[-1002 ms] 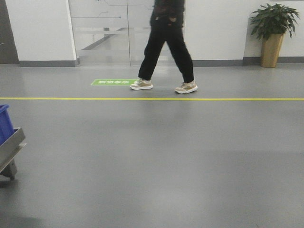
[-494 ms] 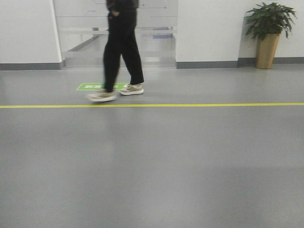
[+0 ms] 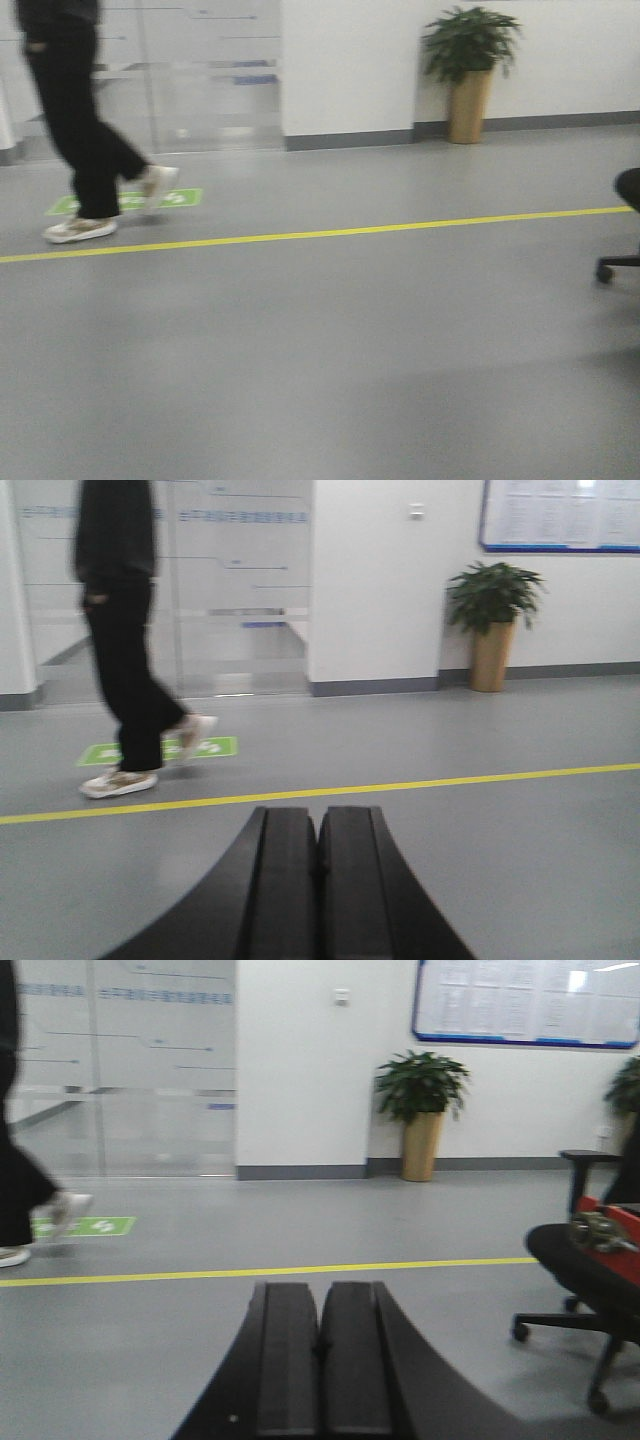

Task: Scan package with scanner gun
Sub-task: 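Turn the base toward the red-framed table and stop at its edge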

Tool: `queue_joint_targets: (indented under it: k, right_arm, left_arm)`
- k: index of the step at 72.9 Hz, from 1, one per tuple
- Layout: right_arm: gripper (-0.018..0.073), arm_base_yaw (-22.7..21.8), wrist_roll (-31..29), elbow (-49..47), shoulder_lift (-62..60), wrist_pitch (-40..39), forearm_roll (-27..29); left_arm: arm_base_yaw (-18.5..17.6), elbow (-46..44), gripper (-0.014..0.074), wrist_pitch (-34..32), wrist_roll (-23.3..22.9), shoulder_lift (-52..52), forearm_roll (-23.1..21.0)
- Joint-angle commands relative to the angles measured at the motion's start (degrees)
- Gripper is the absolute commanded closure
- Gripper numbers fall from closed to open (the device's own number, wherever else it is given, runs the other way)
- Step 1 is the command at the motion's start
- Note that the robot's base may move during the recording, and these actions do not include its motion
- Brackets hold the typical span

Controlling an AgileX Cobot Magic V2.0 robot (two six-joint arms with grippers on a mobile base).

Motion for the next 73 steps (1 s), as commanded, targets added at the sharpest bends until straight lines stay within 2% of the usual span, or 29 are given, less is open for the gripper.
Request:
queue_joint_targets:
  k: [1,73]
  right_arm:
    - [0.0727,0.03,-0.24,0.0,-0.21,-1.21,-0.3]
    - [0.0727,0.03,-0.24,0.0,-0.21,-1.21,-0.3]
  left_arm:
    - [-0.33,-0.15,0.0707,-0.79,-0.46,-0.2,0.07]
    - [-0.33,-0.15,0.0707,-0.79,-0.46,-0.2,0.07]
